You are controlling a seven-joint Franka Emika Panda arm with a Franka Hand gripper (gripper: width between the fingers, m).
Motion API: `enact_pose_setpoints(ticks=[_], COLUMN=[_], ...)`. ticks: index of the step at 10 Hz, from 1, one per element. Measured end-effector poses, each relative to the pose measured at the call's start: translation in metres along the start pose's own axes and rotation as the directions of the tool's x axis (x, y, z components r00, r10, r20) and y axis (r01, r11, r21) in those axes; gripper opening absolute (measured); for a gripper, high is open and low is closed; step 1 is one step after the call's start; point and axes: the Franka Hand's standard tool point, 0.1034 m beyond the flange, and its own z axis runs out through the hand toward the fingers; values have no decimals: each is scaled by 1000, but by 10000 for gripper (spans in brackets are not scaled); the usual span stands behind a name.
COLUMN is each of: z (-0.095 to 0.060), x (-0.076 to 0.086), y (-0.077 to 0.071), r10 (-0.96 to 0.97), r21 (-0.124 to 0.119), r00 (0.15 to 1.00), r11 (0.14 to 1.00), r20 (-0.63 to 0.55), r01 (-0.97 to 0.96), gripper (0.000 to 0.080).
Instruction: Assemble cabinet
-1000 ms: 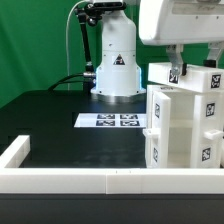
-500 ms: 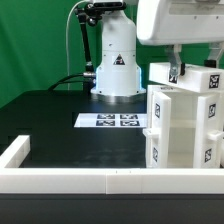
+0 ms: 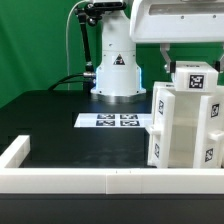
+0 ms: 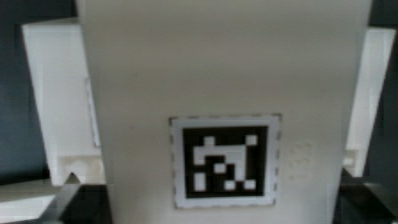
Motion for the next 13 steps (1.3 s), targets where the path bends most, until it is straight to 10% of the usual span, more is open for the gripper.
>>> enact_pose_setpoints(ticks=[5, 13], z=[0, 1], x=[4, 9], y=[5, 15], r10=[394, 918], r21=[8, 51], r00=[919, 397], r11=[919, 397], r20=[-5, -8], r01=[-394, -916], gripper=[561, 561])
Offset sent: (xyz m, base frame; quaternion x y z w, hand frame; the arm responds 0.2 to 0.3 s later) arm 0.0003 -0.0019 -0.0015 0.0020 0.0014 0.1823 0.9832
